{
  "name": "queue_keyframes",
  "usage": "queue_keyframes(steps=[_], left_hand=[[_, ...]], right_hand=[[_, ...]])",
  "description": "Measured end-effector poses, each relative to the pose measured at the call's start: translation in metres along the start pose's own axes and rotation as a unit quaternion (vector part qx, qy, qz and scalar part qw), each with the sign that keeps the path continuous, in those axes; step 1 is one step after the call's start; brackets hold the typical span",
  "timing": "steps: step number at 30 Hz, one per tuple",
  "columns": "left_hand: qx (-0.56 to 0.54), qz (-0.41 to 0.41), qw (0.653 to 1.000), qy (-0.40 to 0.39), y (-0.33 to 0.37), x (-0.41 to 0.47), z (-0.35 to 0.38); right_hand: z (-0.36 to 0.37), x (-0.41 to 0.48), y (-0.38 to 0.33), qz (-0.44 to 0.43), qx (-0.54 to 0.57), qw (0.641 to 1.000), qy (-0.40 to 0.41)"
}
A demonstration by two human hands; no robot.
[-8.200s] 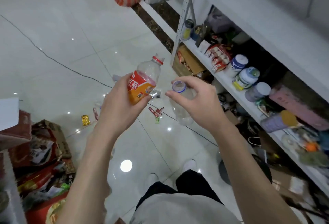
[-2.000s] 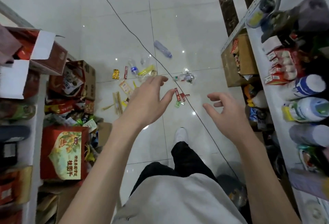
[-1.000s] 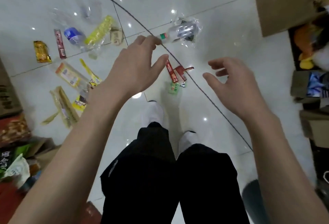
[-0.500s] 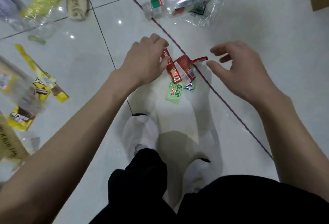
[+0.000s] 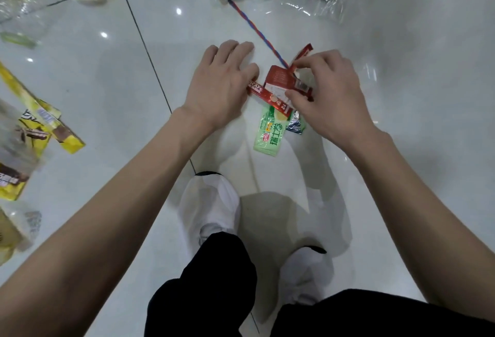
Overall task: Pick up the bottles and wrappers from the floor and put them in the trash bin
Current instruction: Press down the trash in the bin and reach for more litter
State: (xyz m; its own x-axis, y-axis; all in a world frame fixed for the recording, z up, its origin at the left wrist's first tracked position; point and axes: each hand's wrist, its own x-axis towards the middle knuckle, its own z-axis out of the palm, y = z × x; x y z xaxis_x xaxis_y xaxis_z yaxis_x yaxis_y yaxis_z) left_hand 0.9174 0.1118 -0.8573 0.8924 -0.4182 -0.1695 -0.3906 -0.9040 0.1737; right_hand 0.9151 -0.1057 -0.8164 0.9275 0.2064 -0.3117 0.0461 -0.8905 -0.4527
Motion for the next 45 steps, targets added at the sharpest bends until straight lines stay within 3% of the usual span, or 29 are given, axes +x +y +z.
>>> queue_keyframes(steps=[13,27,32,38,45], left_hand=[[-0.065,-0.026,0.996,0.056,-0.017,-0.027,-0.002],[-0.081,-0.085,0.99,0.081,-0.015,-0.04,-0.013],[-0.082,-0.083,0.99,0.078,-0.01,-0.044,-0.016],[-0.08,-0.094,0.989,0.087,-0.004,-0.046,-0.027],[-0.085,-0.093,0.986,0.107,-0.003,-0.048,-0.094]], right_hand=[[0.036,0.015,-0.011,-0.002,-0.056,0.998,-0.013],[0.048,0.013,-0.012,-0.02,-0.025,0.998,0.063],[0.046,0.008,-0.012,-0.03,-0.003,0.999,0.019],[0.031,-0.001,-0.015,0.007,0.075,0.997,0.003],[-0.05,-0.006,-0.038,-0.003,0.124,0.989,0.079]])
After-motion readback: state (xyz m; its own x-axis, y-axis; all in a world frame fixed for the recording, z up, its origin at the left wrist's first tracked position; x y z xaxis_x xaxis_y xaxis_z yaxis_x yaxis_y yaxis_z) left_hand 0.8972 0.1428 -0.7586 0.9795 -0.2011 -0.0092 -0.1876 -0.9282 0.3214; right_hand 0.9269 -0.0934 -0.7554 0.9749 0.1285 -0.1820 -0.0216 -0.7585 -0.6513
